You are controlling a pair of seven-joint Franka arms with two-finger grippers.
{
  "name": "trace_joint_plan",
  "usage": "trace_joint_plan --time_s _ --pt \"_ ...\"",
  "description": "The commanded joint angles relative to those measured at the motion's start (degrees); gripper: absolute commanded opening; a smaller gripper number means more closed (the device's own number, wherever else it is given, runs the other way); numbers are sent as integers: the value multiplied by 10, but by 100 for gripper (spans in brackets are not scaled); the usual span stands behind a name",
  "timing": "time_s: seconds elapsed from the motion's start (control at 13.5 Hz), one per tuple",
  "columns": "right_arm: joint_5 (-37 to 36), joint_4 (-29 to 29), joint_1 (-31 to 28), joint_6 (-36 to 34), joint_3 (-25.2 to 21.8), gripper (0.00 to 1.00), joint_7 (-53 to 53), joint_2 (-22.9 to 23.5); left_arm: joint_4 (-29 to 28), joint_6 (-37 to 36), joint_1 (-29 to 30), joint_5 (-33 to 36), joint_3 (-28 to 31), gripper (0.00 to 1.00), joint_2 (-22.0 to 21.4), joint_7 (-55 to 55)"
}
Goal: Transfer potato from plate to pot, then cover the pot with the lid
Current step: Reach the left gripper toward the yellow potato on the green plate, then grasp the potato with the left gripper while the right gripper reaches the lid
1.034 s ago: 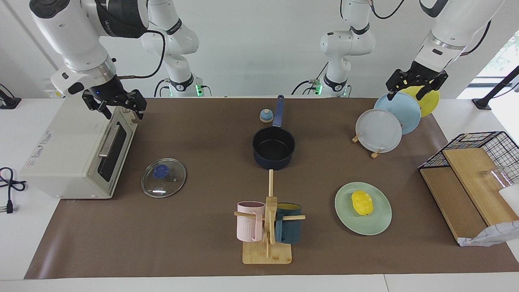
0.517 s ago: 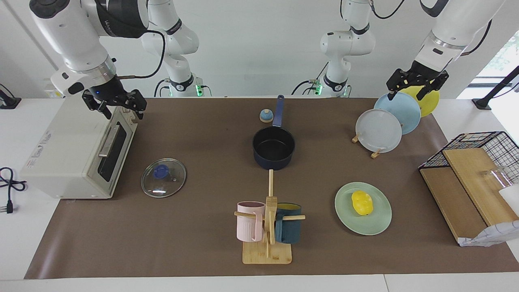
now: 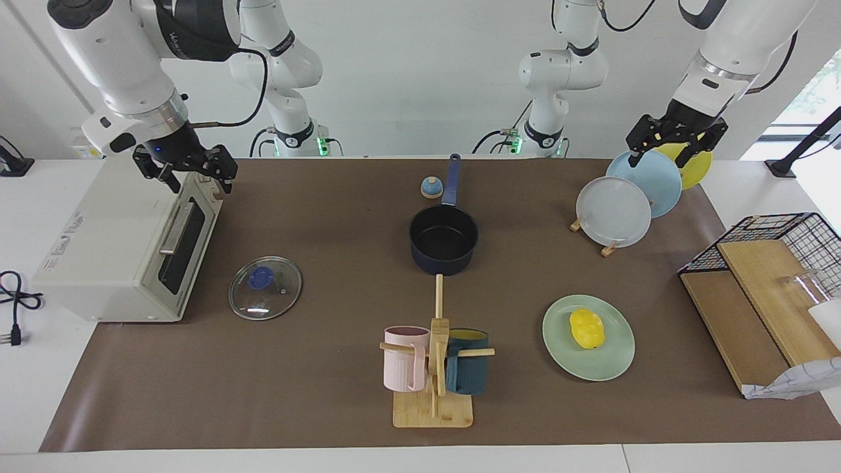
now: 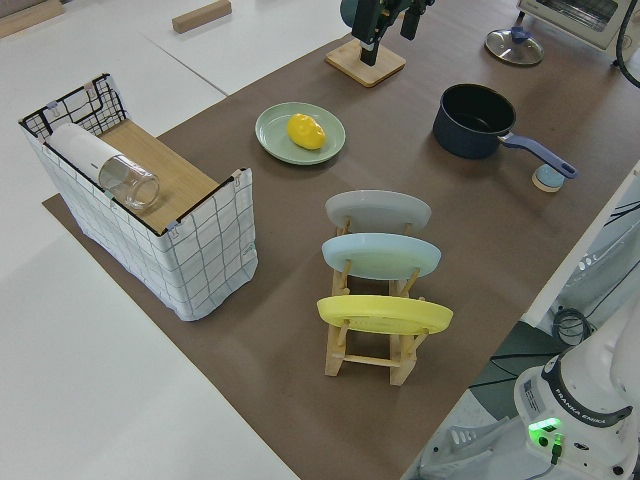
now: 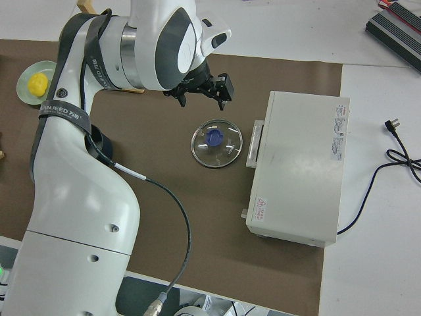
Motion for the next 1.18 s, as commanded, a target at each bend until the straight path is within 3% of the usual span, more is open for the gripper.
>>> trace_joint_plan --time_s 0.0,0.22,0.44,0.81,1.11 --pt "8 -1 -6 -3 3 100 6 -5 22 35 0 -18 -5 100 66 3" --pt "8 -22 1 6 5 100 -29 -13 55 91 -13 -25 -8 100 169 3" --pt "9 -102 0 99 6 100 -58 -33 69 177 -28 -19 -8 100 253 12" --pt "24 -209 14 276 7 100 -96 18 72 253 -41 3 -8 100 315 44" --pt "24 -261 39 394 8 100 -96 53 69 294 -43 8 -8 100 336 46"
